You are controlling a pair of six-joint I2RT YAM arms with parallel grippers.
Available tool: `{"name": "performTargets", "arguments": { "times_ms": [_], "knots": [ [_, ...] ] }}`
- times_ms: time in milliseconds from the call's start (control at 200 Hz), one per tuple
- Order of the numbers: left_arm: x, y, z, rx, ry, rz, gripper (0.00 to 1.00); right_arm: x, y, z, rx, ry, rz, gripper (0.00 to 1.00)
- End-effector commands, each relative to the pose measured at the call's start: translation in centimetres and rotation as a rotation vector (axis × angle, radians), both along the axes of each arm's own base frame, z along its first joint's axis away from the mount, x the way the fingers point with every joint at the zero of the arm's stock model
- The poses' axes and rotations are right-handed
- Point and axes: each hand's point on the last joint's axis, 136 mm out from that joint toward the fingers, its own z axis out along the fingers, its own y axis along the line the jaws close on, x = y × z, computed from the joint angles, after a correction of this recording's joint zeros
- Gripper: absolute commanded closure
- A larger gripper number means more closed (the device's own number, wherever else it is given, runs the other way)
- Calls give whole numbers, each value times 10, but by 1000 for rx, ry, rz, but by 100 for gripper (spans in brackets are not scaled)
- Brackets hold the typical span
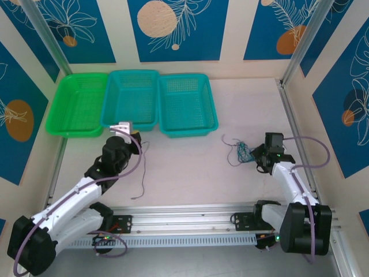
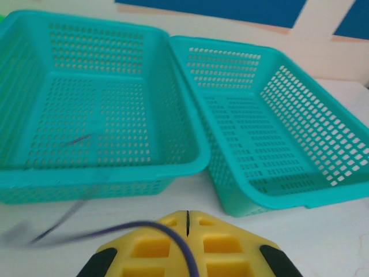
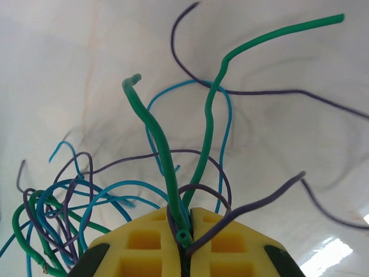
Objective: Untangle the cables
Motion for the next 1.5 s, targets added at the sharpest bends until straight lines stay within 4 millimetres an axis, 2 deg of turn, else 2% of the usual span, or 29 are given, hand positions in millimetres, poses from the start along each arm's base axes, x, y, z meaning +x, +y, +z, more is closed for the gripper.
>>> {"name": "performTargets", "arguments": {
  "times_ms": [0,105,175,345,450,505,735,830,955,1035,1130,1205,1340,1495],
  "knots": [
    [-6,6,-9,-41,65,7,100,7,-4,10,25,-72,-25,100],
    [-9,-26,13,-125,32,-159,100,21,24,23,82,-136,139,100],
    [-10,-41,38,-179,13,-234,100,24,44,29,108,-156,242,100],
    [-8,-57,108,-227,-46,-313,100,21,83,35,128,-175,394,100],
    [0,-66,157,-247,-97,-344,100,16,104,35,110,-170,469,100],
    [9,-74,182,-263,-122,-364,100,14,108,33,95,-161,482,100],
    [46,-97,316,-282,-336,-412,100,10,111,29,84,-138,490,100],
    [60,-106,357,-284,-414,-422,100,9,111,30,78,-142,493,100],
    [81,-119,396,-284,-480,-439,100,8,111,26,76,-140,494,100],
    [99,-127,407,-280,-495,-438,100,8,112,25,77,-137,502,100],
    [127,-138,398,-269,-452,-418,100,6,111,25,69,-133,510,100],
    [148,-154,379,-239,-404,-433,100,5,110,25,58,-132,518,100],
    [178,-169,347,-181,-385,-412,100,3,108,24,44,-129,523,100],
    [209,-187,297,-93,-318,-396,100,2,109,23,45,-131,528,100]
  ]
}}
